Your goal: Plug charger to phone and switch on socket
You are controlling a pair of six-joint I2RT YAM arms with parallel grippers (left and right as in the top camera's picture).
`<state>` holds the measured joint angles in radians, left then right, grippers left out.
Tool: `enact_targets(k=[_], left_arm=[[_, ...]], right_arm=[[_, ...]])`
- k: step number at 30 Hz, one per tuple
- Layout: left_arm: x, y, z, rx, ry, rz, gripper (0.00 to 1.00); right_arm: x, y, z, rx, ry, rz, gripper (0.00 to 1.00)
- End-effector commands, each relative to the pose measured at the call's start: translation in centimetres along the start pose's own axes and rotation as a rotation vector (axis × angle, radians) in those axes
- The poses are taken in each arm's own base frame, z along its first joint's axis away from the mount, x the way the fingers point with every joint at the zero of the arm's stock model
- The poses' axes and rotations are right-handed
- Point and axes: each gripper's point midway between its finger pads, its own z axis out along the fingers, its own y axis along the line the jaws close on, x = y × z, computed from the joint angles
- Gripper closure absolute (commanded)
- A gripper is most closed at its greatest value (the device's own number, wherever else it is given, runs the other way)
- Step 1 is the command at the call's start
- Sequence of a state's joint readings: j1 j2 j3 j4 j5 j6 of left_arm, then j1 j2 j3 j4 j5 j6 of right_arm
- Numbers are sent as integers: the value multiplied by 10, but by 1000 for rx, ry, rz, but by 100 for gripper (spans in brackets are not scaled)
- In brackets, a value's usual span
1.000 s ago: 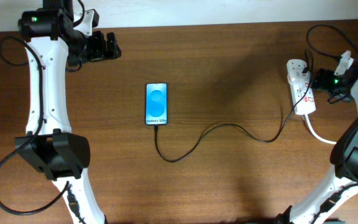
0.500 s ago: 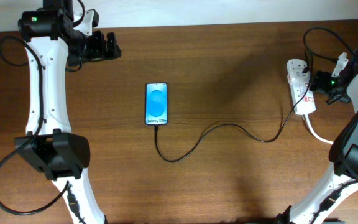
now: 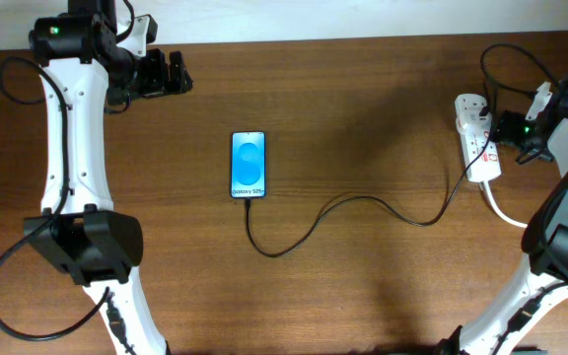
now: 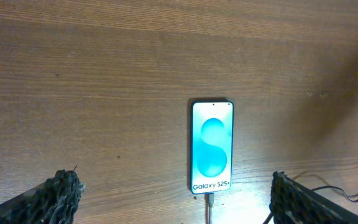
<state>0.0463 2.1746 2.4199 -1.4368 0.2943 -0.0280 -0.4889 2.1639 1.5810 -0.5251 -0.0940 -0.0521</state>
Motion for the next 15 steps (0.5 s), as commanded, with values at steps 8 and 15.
enact_targets(k=[8, 15], left_arm=[[-3, -1, -10, -7, -25, 3, 1], [-3, -1, -10, -7, -25, 3, 0]], right_arm=[[6, 13, 15, -61, 24, 5, 15], [8, 28, 16, -74, 32, -22, 15]])
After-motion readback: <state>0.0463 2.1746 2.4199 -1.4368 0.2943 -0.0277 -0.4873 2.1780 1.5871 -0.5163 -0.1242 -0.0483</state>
